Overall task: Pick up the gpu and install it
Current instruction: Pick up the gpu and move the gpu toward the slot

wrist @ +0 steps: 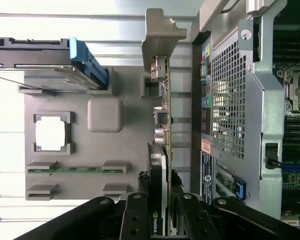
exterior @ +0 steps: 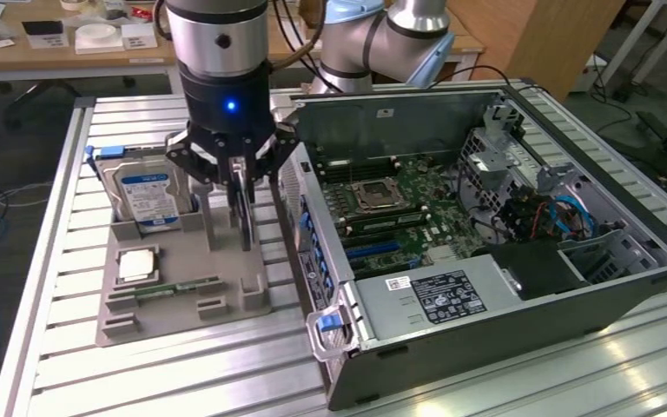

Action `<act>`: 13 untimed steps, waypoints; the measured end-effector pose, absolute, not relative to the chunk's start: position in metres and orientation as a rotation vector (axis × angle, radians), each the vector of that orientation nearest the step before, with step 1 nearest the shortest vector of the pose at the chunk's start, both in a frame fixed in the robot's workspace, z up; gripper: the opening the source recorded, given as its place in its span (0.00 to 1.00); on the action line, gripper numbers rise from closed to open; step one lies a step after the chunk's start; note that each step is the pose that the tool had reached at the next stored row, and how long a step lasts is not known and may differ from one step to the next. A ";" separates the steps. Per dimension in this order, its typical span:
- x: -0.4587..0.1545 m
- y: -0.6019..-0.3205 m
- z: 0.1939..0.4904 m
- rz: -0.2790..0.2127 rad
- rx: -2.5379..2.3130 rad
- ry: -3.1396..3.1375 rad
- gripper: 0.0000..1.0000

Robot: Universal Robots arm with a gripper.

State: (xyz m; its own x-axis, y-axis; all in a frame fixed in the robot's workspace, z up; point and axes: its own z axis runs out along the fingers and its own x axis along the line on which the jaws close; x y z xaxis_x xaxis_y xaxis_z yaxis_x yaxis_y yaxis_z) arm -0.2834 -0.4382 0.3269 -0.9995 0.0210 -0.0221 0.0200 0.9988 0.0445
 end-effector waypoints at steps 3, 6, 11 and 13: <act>-0.283 -0.438 0.332 0.069 0.032 3.118 0.27; -0.283 -0.438 0.337 0.069 0.032 3.118 0.27; -0.283 -0.438 0.342 0.069 0.032 3.118 0.27; -0.283 -0.438 0.343 0.069 0.032 3.118 0.27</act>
State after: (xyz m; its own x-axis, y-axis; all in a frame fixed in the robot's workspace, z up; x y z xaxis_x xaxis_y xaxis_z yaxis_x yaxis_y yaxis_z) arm -0.2835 -0.4382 0.3433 -0.9995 0.0210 -0.0220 0.0200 0.9988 0.0445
